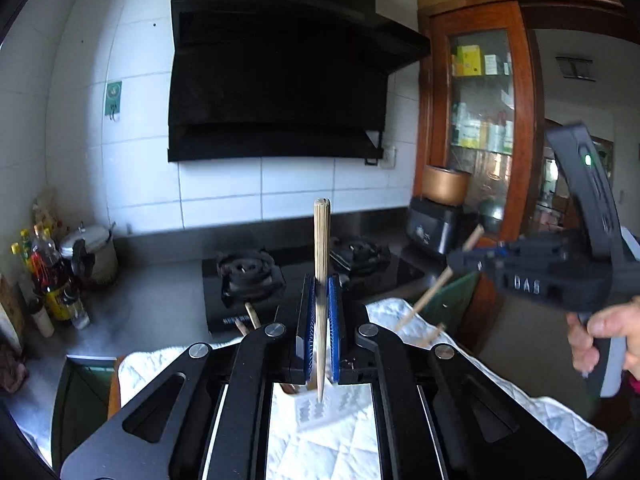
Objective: Organize utensils
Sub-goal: 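Lift both held chopsticks and carry them over the white holder, then lower the chopsticks into the holder and open both tools to release them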
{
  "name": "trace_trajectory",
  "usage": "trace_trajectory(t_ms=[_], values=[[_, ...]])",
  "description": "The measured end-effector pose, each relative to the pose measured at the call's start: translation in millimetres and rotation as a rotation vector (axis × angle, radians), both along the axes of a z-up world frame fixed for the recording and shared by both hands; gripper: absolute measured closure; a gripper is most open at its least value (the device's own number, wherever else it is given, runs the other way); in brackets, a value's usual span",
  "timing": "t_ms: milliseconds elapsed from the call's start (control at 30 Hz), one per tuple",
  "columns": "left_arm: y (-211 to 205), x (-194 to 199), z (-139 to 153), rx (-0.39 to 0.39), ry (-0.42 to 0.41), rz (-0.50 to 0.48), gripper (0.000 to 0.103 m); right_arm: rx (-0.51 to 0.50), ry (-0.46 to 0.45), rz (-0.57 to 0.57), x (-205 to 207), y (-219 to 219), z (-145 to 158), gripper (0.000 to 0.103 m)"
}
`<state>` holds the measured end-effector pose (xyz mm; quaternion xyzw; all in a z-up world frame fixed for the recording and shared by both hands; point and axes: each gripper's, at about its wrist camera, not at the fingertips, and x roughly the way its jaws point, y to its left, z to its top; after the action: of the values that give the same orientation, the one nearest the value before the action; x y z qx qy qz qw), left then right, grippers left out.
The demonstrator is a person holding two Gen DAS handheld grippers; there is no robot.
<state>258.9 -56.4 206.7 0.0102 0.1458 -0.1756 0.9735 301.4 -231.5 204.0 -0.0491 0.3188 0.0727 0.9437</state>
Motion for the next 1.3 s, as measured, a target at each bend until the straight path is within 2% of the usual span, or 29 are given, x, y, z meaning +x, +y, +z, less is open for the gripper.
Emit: trace_trajectory(t_ms=[233,600,733,900,1300], values=[[-9.0,45.4,-12.6,-0.012,0.027,0.048,0.098,-0.029,0.053,-0.012,23.6,-4.3,-20.6,0.096],[-2.7,91.1,-67.9,-0.048,0.150,0.058,0.098,-0.034,0.117,-0.021,39.8,-13.2,-54.5,0.096],[0.0,96.0,-80.0,-0.063,0.187,0.047,0.098,-0.022,0.133,-0.025,44.5,-14.8,-63.2,0.096],[-1.6,97.2,-86.5,-0.045,0.201,0.028,0.097,-0.007,0.145,-0.031,47.4,-18.8,-69.9,0.096],[-2.8,80.9,-77.8,-0.022,0.188,0.017,0.094,0.025,0.114,-0.041,36.7,-25.9,-59.4,0.094]])
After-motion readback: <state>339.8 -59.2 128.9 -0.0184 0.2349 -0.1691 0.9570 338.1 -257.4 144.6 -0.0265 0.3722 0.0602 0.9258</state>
